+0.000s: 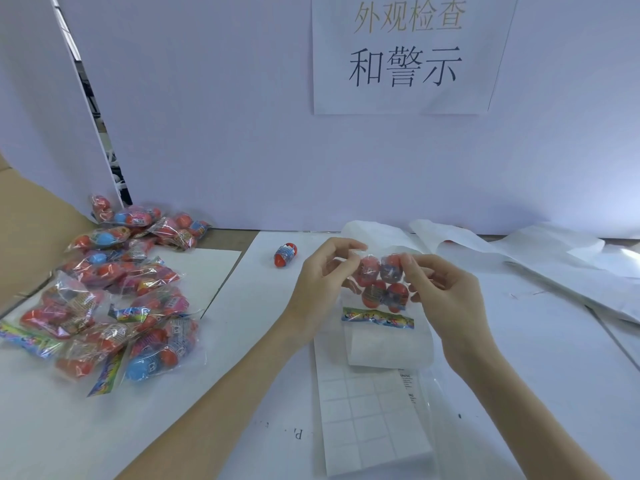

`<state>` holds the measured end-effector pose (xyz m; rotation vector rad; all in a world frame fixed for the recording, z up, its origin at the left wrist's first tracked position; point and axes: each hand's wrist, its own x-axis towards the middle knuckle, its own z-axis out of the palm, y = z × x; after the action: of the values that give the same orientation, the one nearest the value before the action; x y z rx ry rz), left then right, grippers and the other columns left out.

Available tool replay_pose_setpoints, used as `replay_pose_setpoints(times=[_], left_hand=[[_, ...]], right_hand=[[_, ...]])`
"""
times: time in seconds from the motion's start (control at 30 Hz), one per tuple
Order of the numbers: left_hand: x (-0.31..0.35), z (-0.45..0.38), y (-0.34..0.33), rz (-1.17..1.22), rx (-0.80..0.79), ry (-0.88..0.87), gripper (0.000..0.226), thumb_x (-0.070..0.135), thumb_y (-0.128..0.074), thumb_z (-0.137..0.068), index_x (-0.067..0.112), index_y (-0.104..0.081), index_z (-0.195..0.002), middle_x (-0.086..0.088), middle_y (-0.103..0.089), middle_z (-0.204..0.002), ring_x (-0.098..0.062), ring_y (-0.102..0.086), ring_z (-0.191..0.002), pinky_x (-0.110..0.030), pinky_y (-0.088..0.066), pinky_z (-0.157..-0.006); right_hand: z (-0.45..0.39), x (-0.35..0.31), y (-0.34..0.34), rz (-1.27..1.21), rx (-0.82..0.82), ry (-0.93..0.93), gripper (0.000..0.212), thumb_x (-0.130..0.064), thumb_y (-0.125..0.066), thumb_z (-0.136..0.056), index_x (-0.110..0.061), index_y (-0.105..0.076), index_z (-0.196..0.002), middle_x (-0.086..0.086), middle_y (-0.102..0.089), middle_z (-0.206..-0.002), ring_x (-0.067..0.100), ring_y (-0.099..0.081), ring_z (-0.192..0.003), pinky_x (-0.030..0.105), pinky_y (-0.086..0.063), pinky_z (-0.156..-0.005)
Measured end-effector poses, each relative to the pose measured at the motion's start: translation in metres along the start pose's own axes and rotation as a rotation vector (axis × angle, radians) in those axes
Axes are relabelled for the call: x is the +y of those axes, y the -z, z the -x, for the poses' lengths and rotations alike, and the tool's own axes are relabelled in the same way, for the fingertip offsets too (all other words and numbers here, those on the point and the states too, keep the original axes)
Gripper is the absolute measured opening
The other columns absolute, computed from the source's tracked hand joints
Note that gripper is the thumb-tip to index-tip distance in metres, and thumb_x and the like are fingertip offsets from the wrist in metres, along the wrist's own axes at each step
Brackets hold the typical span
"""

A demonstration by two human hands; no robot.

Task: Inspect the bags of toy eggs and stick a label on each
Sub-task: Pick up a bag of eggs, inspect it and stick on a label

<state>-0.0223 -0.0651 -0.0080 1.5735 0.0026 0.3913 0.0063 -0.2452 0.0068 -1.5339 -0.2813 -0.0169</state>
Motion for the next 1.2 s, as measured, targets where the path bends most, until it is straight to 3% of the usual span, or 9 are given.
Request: replay_pose_setpoints(times=[0.13, 0.3, 0.4, 0.53, 0.63, 0.73, 0.9, 1.07, 1.2], left_hand=[[0.002, 0.000, -0.001, -0.026, 0.052, -0.018, 0.017, 0.030, -0.070, -0.097, 0.022, -0.071, -0.082, -0.008, -0.072, -0.087, -0.015, -0.063, -0.076, -0.023, -0.053, -0.066], [0.002, -0.002, 0.000, -0.095, 0.149, -0.031, 0.024, 0.037, -0.072, -0.097, 0.028, -0.073, -0.075, 0.000, -0.074, -0.078, -0.011, -0.067, -0.067, -0.024, -0.056, -0.071], [0.000, -0.003, -0.001, -0.060, 0.223, -0.030, 0.026, 0.032, -0.072, -0.098, 0.017, -0.072, -0.077, 0.000, -0.074, -0.077, -0.015, -0.072, -0.067, -0.023, -0.057, -0.069], [-0.002, -0.006, 0.003, 0.016, 0.318, -0.003, 0.027, 0.022, -0.069, -0.101, 0.000, -0.067, -0.086, -0.004, -0.073, -0.079, -0.022, -0.076, -0.071, -0.022, -0.058, -0.065], [0.000, -0.007, 0.003, 0.051, 0.249, 0.011, 0.010, 0.011, -0.063, -0.101, 0.001, -0.068, -0.099, -0.001, -0.069, -0.084, -0.019, -0.073, -0.070, -0.028, -0.058, -0.060], [0.005, -0.005, 0.005, 0.057, 0.134, 0.032, 0.028, 0.019, -0.056, -0.089, 0.012, -0.072, -0.111, 0.006, -0.066, -0.086, -0.014, -0.062, -0.074, -0.027, -0.049, -0.050], [0.005, -0.006, 0.009, -0.021, 0.140, 0.109, 0.014, 0.038, -0.072, -0.097, 0.024, -0.076, -0.095, 0.009, -0.063, -0.070, -0.012, -0.048, -0.054, -0.016, -0.036, -0.047], [0.005, -0.007, 0.013, 0.122, 0.038, 0.179, 0.016, 0.030, -0.075, -0.095, 0.019, -0.071, -0.084, 0.005, -0.053, -0.067, -0.012, -0.043, -0.052, -0.017, -0.030, -0.044], [0.005, -0.007, 0.012, 0.125, -0.008, 0.170, 0.018, 0.026, -0.067, -0.102, 0.013, -0.069, -0.090, -0.006, -0.052, -0.073, -0.015, -0.044, -0.052, -0.020, -0.031, -0.044]], right_hand=[[-0.001, -0.002, 0.003, 0.000, -0.010, 0.022, 0.027, -0.025, -0.071, -0.098, -0.039, -0.084, -0.079, -0.012, -0.080, -0.085, -0.003, -0.070, -0.074, 0.011, -0.052, -0.067], [-0.002, 0.000, 0.003, 0.004, -0.058, -0.028, 0.026, -0.022, -0.059, -0.106, -0.022, -0.084, -0.097, -0.003, -0.081, -0.100, 0.014, -0.076, -0.095, 0.027, -0.057, -0.087], [0.000, 0.000, 0.000, -0.019, -0.091, -0.084, 0.026, -0.029, -0.053, -0.109, -0.022, -0.078, -0.107, -0.002, -0.081, -0.099, 0.018, -0.077, -0.094, 0.032, -0.058, -0.086], [0.000, 0.001, -0.002, -0.033, -0.174, -0.137, 0.025, -0.037, -0.069, -0.098, -0.022, -0.070, -0.119, 0.005, -0.081, -0.096, 0.022, -0.077, -0.095, 0.034, -0.057, -0.088], [-0.001, 0.002, -0.003, -0.071, -0.145, -0.134, 0.020, -0.025, -0.076, -0.094, -0.016, -0.075, -0.112, 0.012, -0.080, -0.093, 0.020, -0.077, -0.086, 0.035, -0.061, -0.087], [-0.002, 0.001, -0.001, -0.074, -0.141, -0.144, 0.013, -0.026, -0.076, -0.094, -0.019, -0.078, -0.105, 0.009, -0.080, -0.096, 0.020, -0.074, -0.085, 0.038, -0.058, -0.085], [-0.003, 0.000, 0.002, -0.037, -0.190, -0.178, 0.021, -0.035, -0.069, -0.098, -0.020, -0.077, -0.111, 0.011, -0.078, -0.111, 0.038, -0.070, -0.111, 0.051, -0.051, -0.106], [0.000, -0.001, -0.001, 0.015, -0.207, -0.193, 0.041, -0.053, -0.054, -0.103, -0.022, -0.082, -0.104, 0.000, -0.081, -0.105, 0.020, -0.075, -0.105, 0.039, -0.056, -0.099], [-0.001, 0.001, 0.001, 0.041, -0.162, -0.183, 0.045, -0.054, -0.046, -0.106, -0.032, -0.084, -0.097, -0.001, -0.081, -0.097, 0.014, -0.077, -0.094, 0.032, -0.057, -0.085]])
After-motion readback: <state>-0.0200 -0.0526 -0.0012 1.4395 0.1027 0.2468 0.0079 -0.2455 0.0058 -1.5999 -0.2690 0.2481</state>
